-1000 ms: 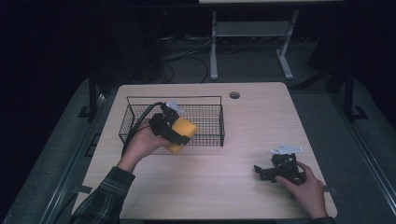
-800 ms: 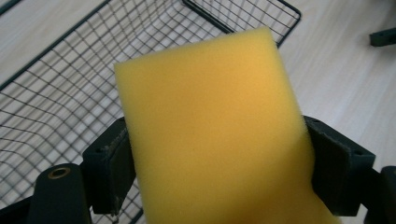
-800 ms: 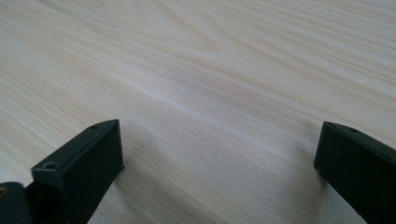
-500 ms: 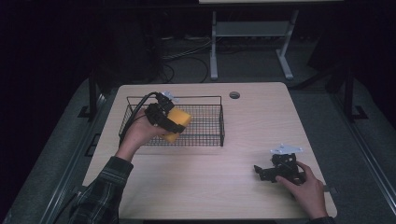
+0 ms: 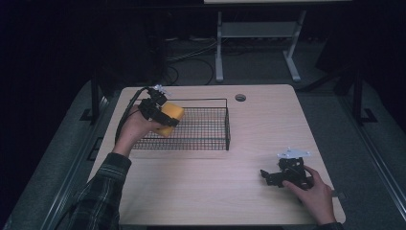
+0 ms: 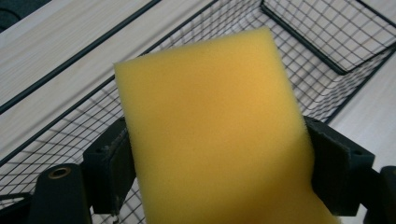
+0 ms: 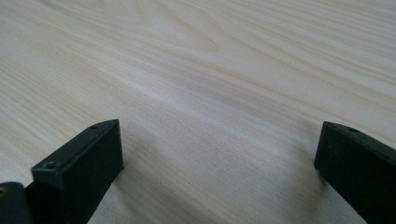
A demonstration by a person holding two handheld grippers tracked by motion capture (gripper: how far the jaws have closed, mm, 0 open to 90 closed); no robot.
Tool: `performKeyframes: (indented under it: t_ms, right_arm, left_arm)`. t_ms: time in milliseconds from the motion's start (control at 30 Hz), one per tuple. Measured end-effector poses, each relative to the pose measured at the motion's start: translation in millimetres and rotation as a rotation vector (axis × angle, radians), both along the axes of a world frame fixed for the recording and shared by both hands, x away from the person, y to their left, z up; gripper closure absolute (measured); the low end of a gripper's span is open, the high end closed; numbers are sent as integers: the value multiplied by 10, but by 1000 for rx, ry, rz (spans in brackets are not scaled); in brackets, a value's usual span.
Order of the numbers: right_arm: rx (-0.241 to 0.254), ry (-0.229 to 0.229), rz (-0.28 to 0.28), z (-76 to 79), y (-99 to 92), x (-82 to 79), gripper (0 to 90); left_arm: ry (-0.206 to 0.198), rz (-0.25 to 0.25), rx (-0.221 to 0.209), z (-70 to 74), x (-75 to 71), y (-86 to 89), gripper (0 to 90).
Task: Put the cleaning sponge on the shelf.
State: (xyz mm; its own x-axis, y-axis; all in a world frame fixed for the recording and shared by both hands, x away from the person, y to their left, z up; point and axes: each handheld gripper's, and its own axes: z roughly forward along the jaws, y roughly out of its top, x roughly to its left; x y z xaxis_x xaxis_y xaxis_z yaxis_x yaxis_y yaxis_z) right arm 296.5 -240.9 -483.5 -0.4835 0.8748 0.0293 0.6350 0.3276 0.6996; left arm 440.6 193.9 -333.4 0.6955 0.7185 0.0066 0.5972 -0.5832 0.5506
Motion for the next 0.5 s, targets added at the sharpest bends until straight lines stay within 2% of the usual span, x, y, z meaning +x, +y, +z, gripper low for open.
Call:
performKeyframes:
  t_ms: [267, 500]
  right_arm:
    - [0, 0, 0, 0, 0, 0, 3]
    - [0, 0, 0, 0, 0, 0, 3]
  left_arm:
    - [-6, 61, 15, -66, 113, 211, 191]
    - [-6, 91, 17, -114, 163, 330, 191]
